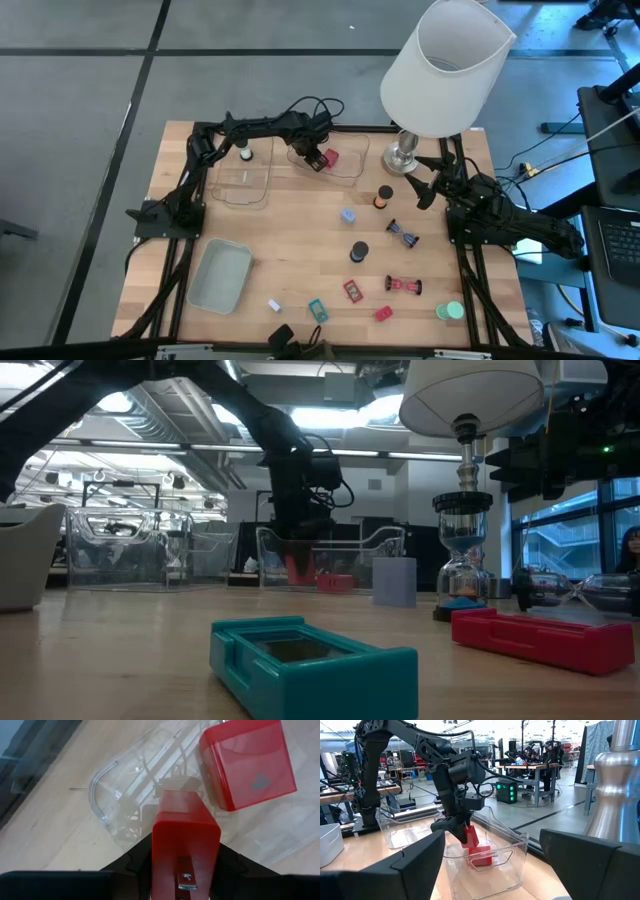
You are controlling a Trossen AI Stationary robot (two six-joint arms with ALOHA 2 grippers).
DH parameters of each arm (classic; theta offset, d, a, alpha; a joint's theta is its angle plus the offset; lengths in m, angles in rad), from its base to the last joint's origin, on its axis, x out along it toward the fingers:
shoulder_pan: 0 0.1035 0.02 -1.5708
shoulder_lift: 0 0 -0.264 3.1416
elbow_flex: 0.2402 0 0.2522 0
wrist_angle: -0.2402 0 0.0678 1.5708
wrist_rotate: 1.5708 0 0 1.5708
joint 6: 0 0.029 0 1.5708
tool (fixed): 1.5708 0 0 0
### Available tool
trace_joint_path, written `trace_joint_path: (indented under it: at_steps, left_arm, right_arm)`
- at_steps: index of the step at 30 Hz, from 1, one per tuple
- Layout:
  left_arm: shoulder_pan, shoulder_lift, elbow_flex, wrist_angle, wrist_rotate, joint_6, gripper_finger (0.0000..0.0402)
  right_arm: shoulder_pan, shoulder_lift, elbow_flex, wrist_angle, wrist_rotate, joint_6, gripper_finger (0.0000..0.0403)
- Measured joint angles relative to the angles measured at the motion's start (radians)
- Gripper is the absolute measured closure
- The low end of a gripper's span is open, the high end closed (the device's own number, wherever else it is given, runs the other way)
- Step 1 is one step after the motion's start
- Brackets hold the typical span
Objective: Pick & Place Office items
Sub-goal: Put the left red charger adapter into the right transparent bin, then put the violet charger adapter into the right transparent bin
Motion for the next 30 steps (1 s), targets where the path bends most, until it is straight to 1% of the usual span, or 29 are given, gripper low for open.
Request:
trace_joint_path:
  at_steps: [8, 13, 16, 23, 26, 30]
  left_arm:
    - [0.000, 0.000, -0.001, 0.003, -0.024, 0.005, 0.0229]
    - [0.001, -0.003, 0.006, -0.008, -0.025, 0.020, 0.0212]
    - [0.001, -0.005, 0.060, -0.044, -0.026, 0.030, 0.0207]
    - [-0.011, -0.011, 0.250, -0.205, -0.040, 0.042, 0.0210]
    - [-0.025, -0.012, 0.279, -0.208, -0.039, 0.049, 0.0210]
    - [-0.046, -0.012, 0.280, -0.217, -0.037, 0.065, 0.0210]
  right_arm:
    - [0.000, 0.000, 0.000, 0.000, 0.000, 0.000, 0.0076]
    - [0.000, 0.000, 0.000, 0.000, 0.000, 0.000, 0.0076]
    - [0.000, 0.000, 0.000, 0.000, 0.000, 0.000, 0.0076]
    - [0.000, 0.000, 0.000, 0.000, 0.000, 0.000, 0.0076]
    - [0.000, 0.000, 0.000, 0.000, 0.000, 0.000, 0.0076]
    - [0.000, 0.000, 0.000, 0.000, 0.000, 0.000, 0.0076]
